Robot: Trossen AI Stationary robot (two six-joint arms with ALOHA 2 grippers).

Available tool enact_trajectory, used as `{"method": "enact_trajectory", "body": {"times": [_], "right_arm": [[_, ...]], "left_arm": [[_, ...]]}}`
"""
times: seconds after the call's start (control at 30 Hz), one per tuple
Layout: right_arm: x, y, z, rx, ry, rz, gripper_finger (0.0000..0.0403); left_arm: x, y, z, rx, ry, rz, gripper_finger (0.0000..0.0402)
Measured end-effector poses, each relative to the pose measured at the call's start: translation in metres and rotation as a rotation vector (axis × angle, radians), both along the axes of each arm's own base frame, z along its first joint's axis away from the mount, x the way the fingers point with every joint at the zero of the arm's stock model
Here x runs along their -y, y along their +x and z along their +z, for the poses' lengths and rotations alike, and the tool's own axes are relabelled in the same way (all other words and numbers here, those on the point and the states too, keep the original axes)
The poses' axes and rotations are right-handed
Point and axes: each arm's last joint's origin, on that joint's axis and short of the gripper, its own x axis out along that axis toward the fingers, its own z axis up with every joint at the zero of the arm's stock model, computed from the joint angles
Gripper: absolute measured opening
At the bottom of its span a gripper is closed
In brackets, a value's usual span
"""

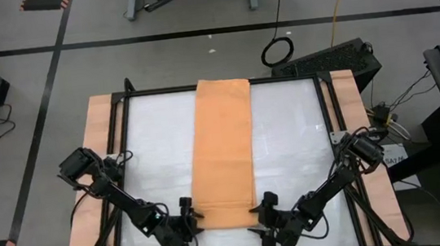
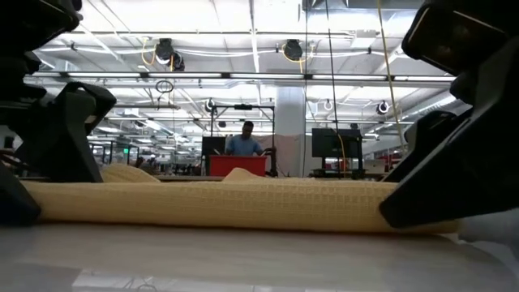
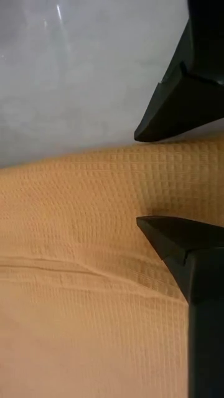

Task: Roll towel into tight, uniform cylinder
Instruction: Roll the yellow towel

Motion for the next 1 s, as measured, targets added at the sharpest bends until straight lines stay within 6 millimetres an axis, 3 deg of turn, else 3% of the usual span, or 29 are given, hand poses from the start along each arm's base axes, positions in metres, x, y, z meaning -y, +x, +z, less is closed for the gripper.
{"method": "enact_trajectory", "body": {"times": [0.1,0.27,0.37,0.53,0.6,0.8,1.0], "right_arm": [[-0.001,0.001,0.003,0.007,0.023,0.015,0.0265],[-0.002,0.001,0.003,0.006,0.037,0.026,0.0173],[-0.002,0.001,0.003,0.003,0.035,0.026,0.011],[-0.002,0.001,0.003,-0.005,0.046,0.041,0.0021],[-0.003,0.001,0.004,-0.008,0.067,0.058,0.0009],[-0.005,0.0,0.019,-0.02,0.167,0.089,0.0026],[-0.003,0.002,0.04,-0.034,0.304,0.168,0.0015]], "left_arm": [[0.0,0.0,0.0,-0.009,-0.038,0.024,0.0214],[0.0,-0.001,0.0,-0.018,-0.055,0.031,0.0195],[0.001,-0.001,-0.001,-0.036,-0.073,0.012,0.0149],[0.003,-0.001,0.0,-0.051,-0.102,-0.016,0.0031],[0.003,-0.001,0.003,-0.054,-0.122,-0.025,0.0013],[0.0,0.002,0.023,-0.08,-0.313,-0.008,0.0015],[-0.008,0.01,0.036,-0.159,-0.501,-0.031,0.0012]]}}
